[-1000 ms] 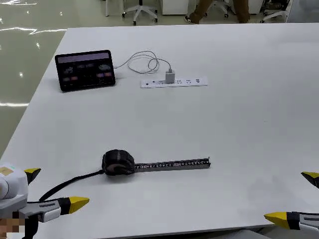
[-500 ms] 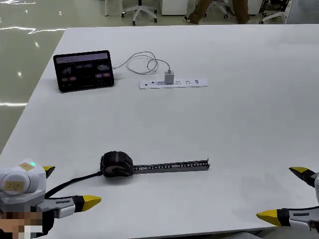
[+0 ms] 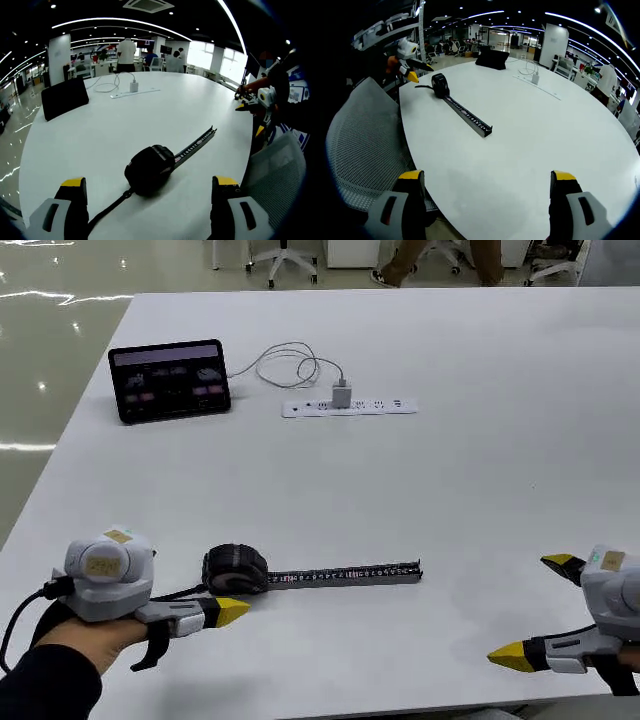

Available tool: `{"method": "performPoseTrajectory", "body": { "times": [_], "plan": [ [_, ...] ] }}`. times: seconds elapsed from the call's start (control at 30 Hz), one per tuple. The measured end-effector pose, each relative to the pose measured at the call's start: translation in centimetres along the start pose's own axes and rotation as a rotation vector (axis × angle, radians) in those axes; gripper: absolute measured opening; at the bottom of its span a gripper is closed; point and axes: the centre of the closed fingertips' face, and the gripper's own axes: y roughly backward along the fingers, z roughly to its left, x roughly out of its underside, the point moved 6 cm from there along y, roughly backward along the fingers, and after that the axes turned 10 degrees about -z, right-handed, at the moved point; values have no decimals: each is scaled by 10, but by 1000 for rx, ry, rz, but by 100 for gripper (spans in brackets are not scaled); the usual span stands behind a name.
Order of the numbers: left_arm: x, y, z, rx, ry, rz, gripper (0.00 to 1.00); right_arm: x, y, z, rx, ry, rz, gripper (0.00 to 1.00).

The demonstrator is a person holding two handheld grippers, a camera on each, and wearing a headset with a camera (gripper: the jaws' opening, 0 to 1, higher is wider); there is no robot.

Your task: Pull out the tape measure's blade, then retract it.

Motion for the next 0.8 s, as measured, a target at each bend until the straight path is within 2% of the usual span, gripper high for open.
{"method": "performPoseTrajectory", "body": {
  "times": [0.07,0.17,0.23,0.33,0.43,0.53,0.6,0.63,0.7,0.73,0.8],
  "plan": [
    [-2,-4,-4,6,-6,3,100,-1,-3,-3,-8,6,3,100],
    [0,-11,-9,4,-28,37,100,-5,-10,-4,-21,21,7,100],
    [1,-14,-10,-8,-9,42,100,-6,-14,-5,-29,26,8,100],
    [4,-21,-11,-66,35,38,99,-9,-21,-4,-47,36,17,100],
    [7,-26,-16,-100,18,36,99,-11,-25,-2,-58,42,21,100],
    [13,-34,-17,-134,52,30,99,-7,-32,0,-81,54,43,100],
    [15,-35,-21,-146,53,25,99,-6,-37,-2,-93,63,52,100],
    [15,-34,-20,-161,48,20,99,-10,-37,1,-97,65,55,100],
    [15,-33,-16,-230,24,-10,98,-12,-40,1,-106,72,60,100],
    [15,-32,-17,-245,25,-9,98,-12,-42,0,-111,75,61,100],
    [14,-32,-16,-276,32,-35,97,-13,-46,-1,-124,85,70,100]
  ]
}}
